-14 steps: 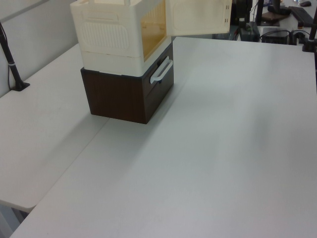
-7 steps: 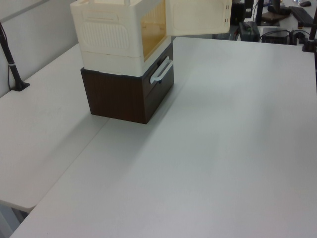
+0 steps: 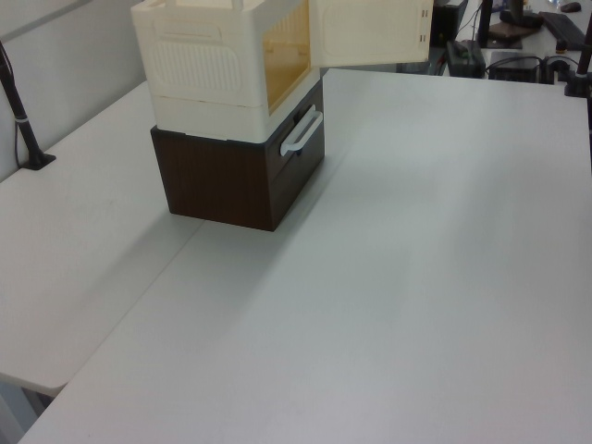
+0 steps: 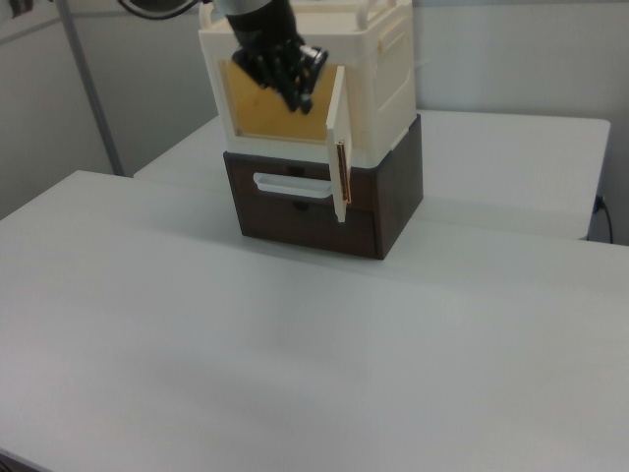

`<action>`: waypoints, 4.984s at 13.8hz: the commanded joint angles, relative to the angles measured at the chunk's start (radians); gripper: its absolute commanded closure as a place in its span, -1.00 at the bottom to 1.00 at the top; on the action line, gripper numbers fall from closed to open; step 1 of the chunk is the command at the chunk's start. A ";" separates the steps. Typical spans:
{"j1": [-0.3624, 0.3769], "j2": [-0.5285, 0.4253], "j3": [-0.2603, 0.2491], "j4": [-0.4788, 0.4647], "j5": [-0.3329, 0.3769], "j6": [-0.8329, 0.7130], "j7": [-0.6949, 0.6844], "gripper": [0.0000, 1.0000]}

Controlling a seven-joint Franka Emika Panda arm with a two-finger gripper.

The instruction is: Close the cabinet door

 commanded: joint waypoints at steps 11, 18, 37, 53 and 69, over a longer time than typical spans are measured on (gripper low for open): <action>-0.025 0.077 -0.087 -0.114 0.069 0.341 0.005 0.59; -0.005 0.075 -0.074 -0.137 0.126 0.240 -0.002 0.68; 0.179 0.199 0.088 -0.067 0.190 0.360 -0.052 0.76; 0.205 0.240 0.120 -0.111 0.152 0.578 0.147 0.68; 0.003 -0.057 0.306 -0.178 -0.169 -0.281 0.370 -1.00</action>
